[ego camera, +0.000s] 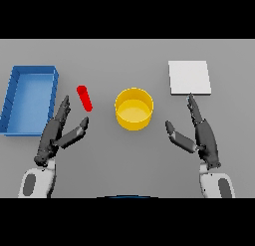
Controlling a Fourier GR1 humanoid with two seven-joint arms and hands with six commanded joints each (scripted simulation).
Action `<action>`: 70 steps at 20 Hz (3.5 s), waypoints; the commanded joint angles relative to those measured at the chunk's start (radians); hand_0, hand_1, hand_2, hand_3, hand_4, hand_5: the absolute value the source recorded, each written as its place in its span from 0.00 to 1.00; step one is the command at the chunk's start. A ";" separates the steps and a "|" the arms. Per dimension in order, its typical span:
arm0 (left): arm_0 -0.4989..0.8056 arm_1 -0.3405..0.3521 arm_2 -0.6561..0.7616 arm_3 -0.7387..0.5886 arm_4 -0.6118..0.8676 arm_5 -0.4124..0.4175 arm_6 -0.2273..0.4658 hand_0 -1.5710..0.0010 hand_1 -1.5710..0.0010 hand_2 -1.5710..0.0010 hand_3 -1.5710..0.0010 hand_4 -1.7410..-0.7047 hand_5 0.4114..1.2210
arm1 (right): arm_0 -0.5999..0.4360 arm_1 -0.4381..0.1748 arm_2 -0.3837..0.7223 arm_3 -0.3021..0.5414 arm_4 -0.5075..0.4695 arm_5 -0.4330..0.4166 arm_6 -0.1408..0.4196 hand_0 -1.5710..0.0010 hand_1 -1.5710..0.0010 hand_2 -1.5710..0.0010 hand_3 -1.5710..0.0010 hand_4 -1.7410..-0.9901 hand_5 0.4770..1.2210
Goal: Pick up the red beaker and tilt it to pour out 1 green nut into yellow bowl. Pick up the yellow bowl and place it on the metallic measuring scale.
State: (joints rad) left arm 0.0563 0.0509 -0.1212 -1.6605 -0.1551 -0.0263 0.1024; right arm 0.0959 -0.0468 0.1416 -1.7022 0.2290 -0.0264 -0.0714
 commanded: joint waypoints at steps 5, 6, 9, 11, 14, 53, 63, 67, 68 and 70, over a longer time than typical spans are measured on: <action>-0.156 0.014 0.056 0.209 0.002 0.001 -0.062 1.00 1.00 1.00 1.00 0.55 0.28 | -0.005 -0.012 -0.019 -0.003 -0.024 0.008 -0.025 1.00 1.00 1.00 1.00 0.69 0.20; -0.183 0.013 0.063 0.247 0.005 -0.003 -0.070 1.00 1.00 1.00 1.00 0.54 0.28 | 0.002 -0.006 -0.013 -0.012 -0.026 0.011 -0.027 1.00 1.00 1.00 1.00 0.68 0.20; -0.265 0.012 0.075 0.329 0.001 -0.003 -0.104 1.00 1.00 1.00 1.00 0.53 0.28 | -0.001 0.001 0.001 -0.016 -0.010 0.008 -0.019 1.00 1.00 1.00 1.00 0.69 0.20; -0.318 0.004 0.075 0.383 -0.011 0.002 -0.116 1.00 1.00 1.00 1.00 0.52 0.30 | -0.004 -0.004 -0.008 -0.008 -0.017 0.011 -0.011 1.00 1.00 1.00 1.00 0.69 0.20; -0.361 0.011 0.083 0.439 -0.034 0.022 -0.105 1.00 1.00 1.00 1.00 0.53 0.31 | -0.004 -0.007 -0.013 -0.006 -0.022 0.012 -0.015 1.00 1.00 1.00 1.00 0.69 0.21; -0.600 0.023 0.132 0.593 0.028 0.036 -0.215 0.01 0.01 0.01 0.01 0.02 0.90 | 0.017 -0.016 -0.009 -0.015 0.012 -0.008 -0.060 1.00 1.00 1.00 1.00 0.69 0.25; -0.717 0.186 -0.130 0.572 -0.249 -0.038 -0.076 0.00 0.00 0.00 0.00 0.00 0.89 | 0.015 -0.026 -0.005 -0.032 0.017 0.002 -0.015 1.00 1.00 1.00 1.00 0.75 0.25; -0.794 0.215 -0.263 0.585 -0.389 -0.065 -0.026 0.00 0.00 0.00 0.00 0.00 0.93 | 0.019 -0.020 -0.010 -0.041 -0.006 0.012 -0.004 1.00 1.00 1.00 1.00 0.75 0.26; -0.821 0.230 -0.299 0.597 -0.433 -0.077 -0.016 0.00 0.00 0.00 0.00 0.00 0.94 | 0.012 -0.022 -0.012 -0.040 -0.001 0.008 0.003 1.00 1.00 1.00 1.00 0.74 0.26; -0.855 0.239 -0.370 0.607 -0.501 -0.113 0.005 0.00 0.00 0.00 0.00 0.00 0.96 | 0.031 -0.016 -0.006 -0.043 -0.004 0.012 -0.012 1.00 1.00 1.00 1.00 0.74 0.27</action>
State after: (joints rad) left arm -0.7990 0.2895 -0.4907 -1.0532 -0.6553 -0.1392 0.1078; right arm 0.1273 -0.0629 0.1356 -1.7448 0.2252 -0.0144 -0.0822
